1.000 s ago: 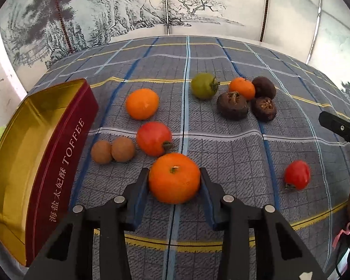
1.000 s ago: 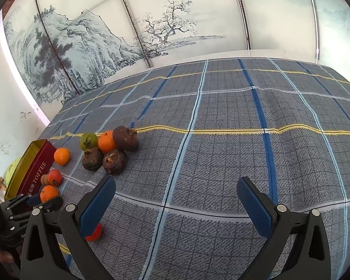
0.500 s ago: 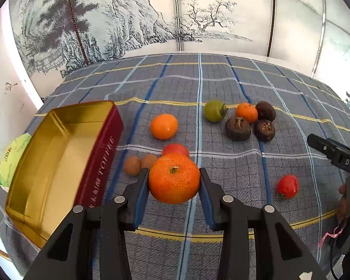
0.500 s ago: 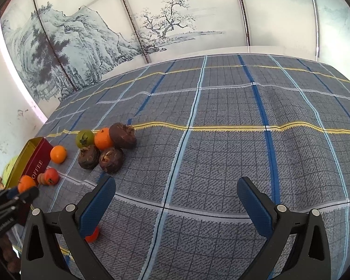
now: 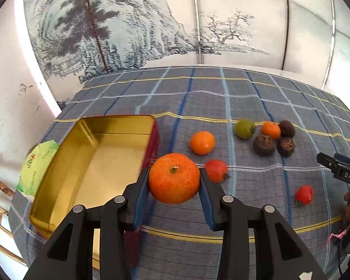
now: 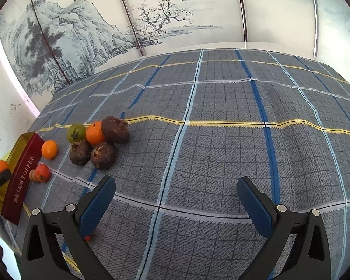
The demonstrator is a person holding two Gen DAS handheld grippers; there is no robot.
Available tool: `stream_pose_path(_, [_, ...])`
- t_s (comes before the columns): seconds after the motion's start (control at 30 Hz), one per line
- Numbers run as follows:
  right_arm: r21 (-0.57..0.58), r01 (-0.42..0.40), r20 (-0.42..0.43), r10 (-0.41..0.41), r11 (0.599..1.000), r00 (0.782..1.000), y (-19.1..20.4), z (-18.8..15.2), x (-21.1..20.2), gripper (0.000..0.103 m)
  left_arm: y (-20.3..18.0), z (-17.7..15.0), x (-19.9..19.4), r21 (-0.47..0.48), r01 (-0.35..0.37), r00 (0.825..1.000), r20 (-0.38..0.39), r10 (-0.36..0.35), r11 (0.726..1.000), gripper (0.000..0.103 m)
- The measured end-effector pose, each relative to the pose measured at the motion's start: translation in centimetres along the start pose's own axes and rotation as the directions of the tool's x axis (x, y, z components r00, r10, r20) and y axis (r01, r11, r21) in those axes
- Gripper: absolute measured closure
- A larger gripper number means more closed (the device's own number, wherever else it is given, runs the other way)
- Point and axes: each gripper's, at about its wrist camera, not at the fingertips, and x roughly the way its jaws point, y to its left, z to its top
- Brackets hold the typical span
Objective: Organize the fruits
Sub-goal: 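Carry the mandarin with the left gripper into the tin and release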
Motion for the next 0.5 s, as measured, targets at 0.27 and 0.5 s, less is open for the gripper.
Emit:
stream_pose_path(0.27, [-0.015,0.035,-0.028,-0.035,0.999,0.999,0.3,-0.1,0.5,0.0,3.5,0.1,0.7,0.003,-0.059,0.998,0.0,0.059,0.998,0.066])
stream_pose_path(0.5, [-0.039,0.066,-0.046,-0.067,0.997,0.997,0.7,0.1,1.0,0.0,6.5,0.4,1.9,0.022,-0.125,0.992,-0.003,0.125,0.992,0.066])
